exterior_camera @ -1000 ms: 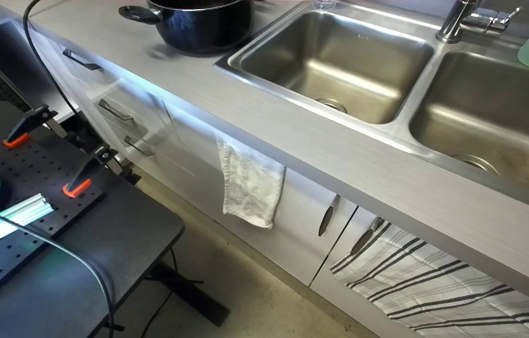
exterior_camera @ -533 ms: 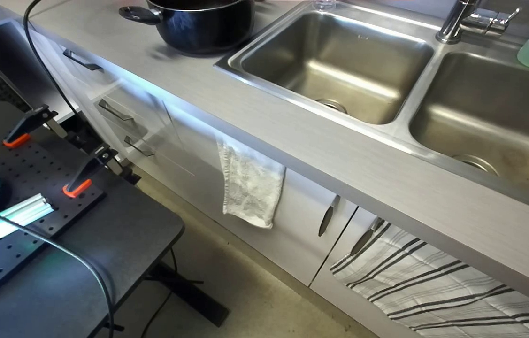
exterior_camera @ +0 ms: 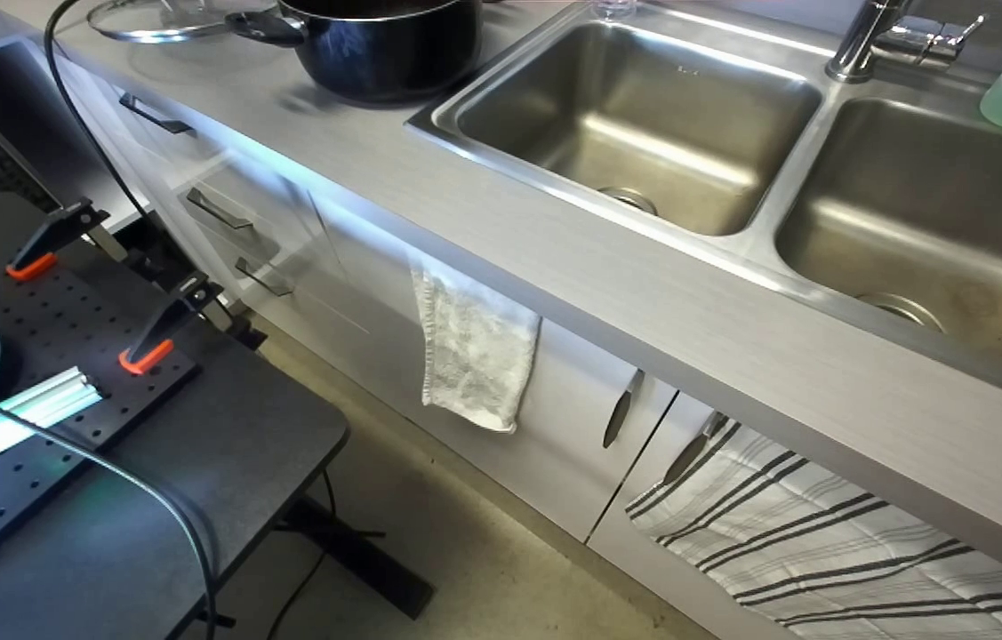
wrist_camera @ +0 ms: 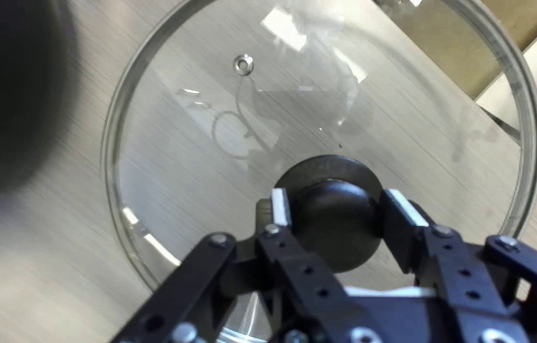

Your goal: Remove the lid from the pot and put it on the table

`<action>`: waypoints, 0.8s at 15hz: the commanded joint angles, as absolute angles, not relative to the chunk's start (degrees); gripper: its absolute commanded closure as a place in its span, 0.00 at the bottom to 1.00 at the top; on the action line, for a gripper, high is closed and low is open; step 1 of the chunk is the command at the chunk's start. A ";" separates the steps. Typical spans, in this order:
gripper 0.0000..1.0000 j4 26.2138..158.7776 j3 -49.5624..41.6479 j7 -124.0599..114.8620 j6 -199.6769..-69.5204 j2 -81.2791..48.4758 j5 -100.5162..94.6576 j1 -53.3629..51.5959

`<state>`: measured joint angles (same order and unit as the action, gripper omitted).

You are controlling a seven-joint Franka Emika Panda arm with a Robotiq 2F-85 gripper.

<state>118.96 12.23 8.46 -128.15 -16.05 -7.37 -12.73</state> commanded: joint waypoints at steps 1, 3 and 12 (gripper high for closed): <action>0.75 115.97 11.91 10.84 -127.79 -19.24 -7.67 -12.21; 0.75 115.44 11.83 11.35 -127.67 -20.48 -7.57 -11.95; 0.75 114.55 11.79 12.72 -127.96 -22.77 -7.35 -11.32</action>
<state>115.83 11.82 11.02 -128.15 -22.24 -7.37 -11.60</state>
